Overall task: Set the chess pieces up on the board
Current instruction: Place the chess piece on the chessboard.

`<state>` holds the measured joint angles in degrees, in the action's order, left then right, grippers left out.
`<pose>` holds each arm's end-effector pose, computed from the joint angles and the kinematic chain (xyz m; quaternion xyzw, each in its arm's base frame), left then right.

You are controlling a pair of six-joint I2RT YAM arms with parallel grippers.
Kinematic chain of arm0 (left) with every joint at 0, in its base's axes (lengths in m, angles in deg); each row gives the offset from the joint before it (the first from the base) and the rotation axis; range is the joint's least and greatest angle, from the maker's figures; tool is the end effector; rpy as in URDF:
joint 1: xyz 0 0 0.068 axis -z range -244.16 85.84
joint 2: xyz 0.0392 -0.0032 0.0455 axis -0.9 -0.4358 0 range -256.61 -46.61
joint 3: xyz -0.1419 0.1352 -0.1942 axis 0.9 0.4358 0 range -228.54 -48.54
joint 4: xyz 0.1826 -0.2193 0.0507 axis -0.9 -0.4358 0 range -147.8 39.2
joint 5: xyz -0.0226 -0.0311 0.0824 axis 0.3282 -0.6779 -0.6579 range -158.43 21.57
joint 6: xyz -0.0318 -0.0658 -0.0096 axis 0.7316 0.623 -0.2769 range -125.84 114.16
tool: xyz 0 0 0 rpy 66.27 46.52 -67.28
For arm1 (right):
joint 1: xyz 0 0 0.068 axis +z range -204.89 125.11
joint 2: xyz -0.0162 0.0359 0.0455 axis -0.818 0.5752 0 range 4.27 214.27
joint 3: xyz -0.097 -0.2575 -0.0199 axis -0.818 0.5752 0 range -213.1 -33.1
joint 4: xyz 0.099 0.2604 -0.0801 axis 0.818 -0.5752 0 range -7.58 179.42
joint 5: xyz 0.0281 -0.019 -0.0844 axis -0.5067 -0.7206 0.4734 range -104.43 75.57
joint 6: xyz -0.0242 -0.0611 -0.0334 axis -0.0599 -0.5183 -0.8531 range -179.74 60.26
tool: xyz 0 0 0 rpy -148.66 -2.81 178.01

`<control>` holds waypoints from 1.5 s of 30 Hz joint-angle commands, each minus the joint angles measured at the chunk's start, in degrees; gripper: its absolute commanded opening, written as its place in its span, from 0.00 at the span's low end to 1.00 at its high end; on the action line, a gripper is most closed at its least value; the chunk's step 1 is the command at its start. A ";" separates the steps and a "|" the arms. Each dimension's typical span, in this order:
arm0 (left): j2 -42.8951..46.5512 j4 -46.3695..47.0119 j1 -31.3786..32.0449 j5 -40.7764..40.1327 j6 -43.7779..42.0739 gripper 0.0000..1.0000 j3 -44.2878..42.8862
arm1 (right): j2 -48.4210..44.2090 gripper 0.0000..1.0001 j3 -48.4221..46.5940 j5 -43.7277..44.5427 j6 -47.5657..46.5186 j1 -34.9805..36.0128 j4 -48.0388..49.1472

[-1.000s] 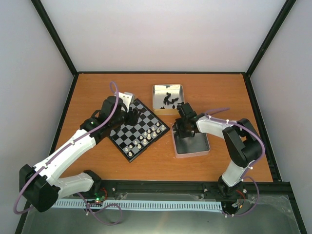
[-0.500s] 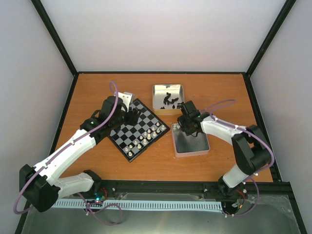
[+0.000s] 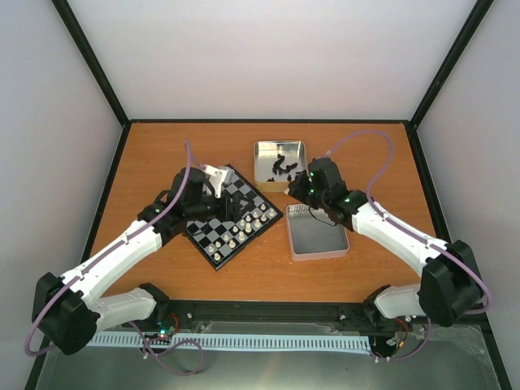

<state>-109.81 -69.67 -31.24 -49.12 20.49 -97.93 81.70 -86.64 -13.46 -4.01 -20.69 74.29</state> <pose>0.2341 -0.1759 0.2733 0.1301 0.8590 -0.3616 0.3382 0.2844 0.1920 0.2323 0.1722 0.8861 0.2987 0.3099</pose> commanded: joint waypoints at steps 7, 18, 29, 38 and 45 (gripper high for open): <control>0.42 14.71 -0.16 20.80 4.27 0.75 2.70 | -6.01 0.03 -0.78 -29.34 -12.39 1.60 13.52; -4.01 19.19 -0.15 19.57 9.28 0.64 0.06 | -6.80 0.03 -0.28 -35.34 -9.97 4.17 17.36; -0.36 22.95 -0.21 18.55 12.71 0.31 4.79 | -8.63 0.03 2.87 -35.52 -9.69 5.13 18.61; 3.63 27.05 -0.15 20.10 12.01 0.09 11.86 | -9.64 0.03 6.81 -34.95 -10.99 6.66 22.14; 3.84 28.08 -0.15 21.97 8.59 0.01 14.53 | -10.70 0.11 7.96 -35.96 -10.29 6.76 21.43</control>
<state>-106.75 -43.75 -31.10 -27.63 32.12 -84.64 72.85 -79.16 -47.97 -13.91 -14.35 94.03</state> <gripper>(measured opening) 0.137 0.061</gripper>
